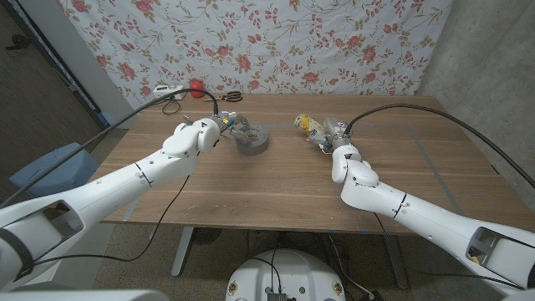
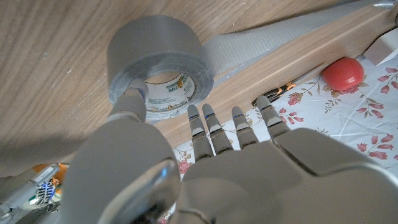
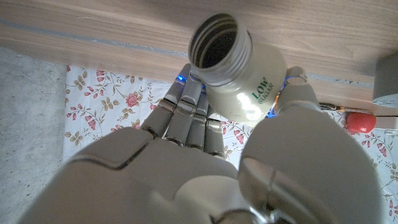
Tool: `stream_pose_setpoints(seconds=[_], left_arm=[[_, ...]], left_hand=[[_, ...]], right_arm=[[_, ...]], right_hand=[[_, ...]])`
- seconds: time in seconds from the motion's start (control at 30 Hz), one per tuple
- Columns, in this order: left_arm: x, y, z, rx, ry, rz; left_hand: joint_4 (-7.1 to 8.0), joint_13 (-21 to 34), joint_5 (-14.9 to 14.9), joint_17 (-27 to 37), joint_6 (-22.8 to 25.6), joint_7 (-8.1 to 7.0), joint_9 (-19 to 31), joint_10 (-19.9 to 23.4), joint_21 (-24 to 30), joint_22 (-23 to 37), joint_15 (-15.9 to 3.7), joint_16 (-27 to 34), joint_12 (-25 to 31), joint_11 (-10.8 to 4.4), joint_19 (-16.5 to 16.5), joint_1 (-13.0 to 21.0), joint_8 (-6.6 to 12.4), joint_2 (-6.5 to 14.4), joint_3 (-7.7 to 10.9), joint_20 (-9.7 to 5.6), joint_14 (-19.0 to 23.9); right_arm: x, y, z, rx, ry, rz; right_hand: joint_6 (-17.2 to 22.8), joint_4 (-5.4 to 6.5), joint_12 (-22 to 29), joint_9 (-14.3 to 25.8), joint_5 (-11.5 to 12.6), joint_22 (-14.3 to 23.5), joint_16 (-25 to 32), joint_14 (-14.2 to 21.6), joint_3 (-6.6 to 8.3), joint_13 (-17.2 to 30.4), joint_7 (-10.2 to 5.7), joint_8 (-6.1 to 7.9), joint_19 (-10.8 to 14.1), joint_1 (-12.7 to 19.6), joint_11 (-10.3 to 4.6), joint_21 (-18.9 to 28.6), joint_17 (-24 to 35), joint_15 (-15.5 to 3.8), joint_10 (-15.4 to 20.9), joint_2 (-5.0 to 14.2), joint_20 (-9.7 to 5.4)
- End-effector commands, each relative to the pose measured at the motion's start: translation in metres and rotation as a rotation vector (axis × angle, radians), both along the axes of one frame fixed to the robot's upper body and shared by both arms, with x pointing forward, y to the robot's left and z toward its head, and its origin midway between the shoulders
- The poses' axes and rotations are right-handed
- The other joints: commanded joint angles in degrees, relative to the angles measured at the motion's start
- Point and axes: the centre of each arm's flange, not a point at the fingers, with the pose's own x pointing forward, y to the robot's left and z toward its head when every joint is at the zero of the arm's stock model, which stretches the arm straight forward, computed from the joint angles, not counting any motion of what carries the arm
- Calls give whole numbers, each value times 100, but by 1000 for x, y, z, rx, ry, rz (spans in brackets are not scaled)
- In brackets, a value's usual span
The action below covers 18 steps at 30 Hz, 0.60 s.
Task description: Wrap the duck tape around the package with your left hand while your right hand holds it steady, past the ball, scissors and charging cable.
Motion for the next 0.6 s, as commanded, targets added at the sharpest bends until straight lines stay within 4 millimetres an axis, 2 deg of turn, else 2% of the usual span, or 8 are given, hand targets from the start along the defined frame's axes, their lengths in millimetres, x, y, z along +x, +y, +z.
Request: stream_pose_setpoints(seconds=[0.03, 0.17, 0.37, 0.5, 0.6], left_arm=[[5, -22, 0, 142, 50, 11], [0, -26, 3, 130, 71, -23], [-8, -35, 5, 171, 96, -33], [-11, -41, 3, 198, 124, -30], [-14, -43, 2, 204, 115, -24]], left_hand=[[14, 21, 58, 14, 66, 26, 28, 56, -53, 12, 2, -8, 29, 24, -50, 50, -4, -48, -83, 54, 14], [118, 50, 127, 36, 159, 114, 31, 112, -137, 10, 10, -5, 23, 60, -125, -220, -28, -163, -422, 85, -18], [142, 60, 163, 42, 129, 184, 31, 110, -178, 10, 51, -8, 10, 86, -172, -305, -65, -168, -547, 88, -40], [136, 86, 252, 47, 358, 278, 34, 391, -236, 12, 20, 25, 95, 93, -199, -393, -17, -173, -791, 85, 18], [133, 99, 285, 48, 432, 301, 34, 466, -263, 13, -29, 45, 115, 105, -222, -420, -4, -170, -881, 87, 60]], right_arm=[[0, -3, -1, 9, -13, 2], [-1, -3, 0, 9, -23, 1], [-2, -3, -1, 10, -40, 9], [-3, -3, 0, 12, -51, 15], [-3, -3, 0, 9, -52, 14]], right_hand=[[1844, 411, 32, 39, 38, 30, 6, 121, 373, 30, -1174, -22, -10, 1208, -1020, 60, 35, -688, 1588, 1193, -297], [1854, 413, 37, 50, 43, 30, 4, 128, 366, 33, -1177, -31, -14, 1217, -1023, 73, 58, -688, 1594, 1187, -302], [1861, 417, 44, 65, 50, 32, -2, 136, 361, 40, -1168, -46, -14, 1232, -1027, 93, 87, -689, 1599, 1188, -309], [1868, 418, 46, 76, 54, 32, 7, 159, 355, 38, -1179, -55, -15, 1241, -1037, 105, 111, -690, 1607, 1186, -315], [1878, 423, 58, 85, 58, 32, 2, 163, 352, 54, -1176, -61, -9, 1247, -1071, 118, 126, -690, 1613, 1188, -319]])
